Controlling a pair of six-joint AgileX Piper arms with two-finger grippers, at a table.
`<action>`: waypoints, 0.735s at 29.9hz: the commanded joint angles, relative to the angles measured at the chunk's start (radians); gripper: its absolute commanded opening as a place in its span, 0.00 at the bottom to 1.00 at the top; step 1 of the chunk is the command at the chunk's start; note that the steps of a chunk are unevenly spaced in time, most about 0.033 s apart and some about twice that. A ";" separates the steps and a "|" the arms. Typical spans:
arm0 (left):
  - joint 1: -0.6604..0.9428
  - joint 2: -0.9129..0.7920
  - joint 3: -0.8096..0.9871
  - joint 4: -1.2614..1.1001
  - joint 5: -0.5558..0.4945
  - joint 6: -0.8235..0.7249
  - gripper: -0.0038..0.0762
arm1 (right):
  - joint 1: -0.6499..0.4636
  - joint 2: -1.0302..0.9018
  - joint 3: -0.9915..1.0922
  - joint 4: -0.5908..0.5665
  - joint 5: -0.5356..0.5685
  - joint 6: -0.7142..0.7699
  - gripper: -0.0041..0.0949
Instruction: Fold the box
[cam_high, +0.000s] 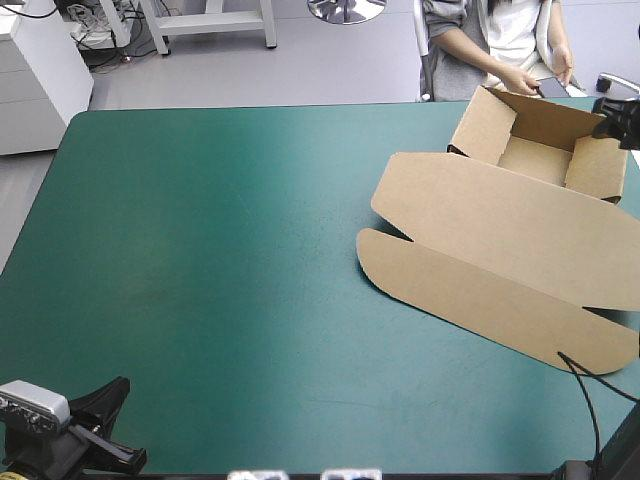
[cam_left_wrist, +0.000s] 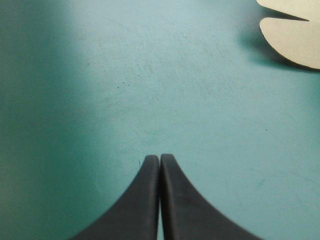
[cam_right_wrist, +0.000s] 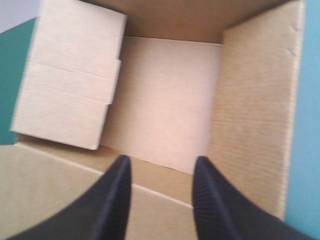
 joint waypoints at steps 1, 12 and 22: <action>0.003 0.016 -0.023 -0.004 -0.058 0.003 0.04 | 0.077 -0.116 -0.028 0.061 0.015 -0.053 0.03; 0.003 0.016 -0.023 -0.016 -0.087 0.002 0.04 | 0.603 -0.326 0.178 -0.262 0.013 -0.075 0.03; 0.003 0.016 -0.023 -0.016 -0.096 0.002 0.04 | 0.772 -0.703 0.778 -0.272 -0.357 -0.046 0.03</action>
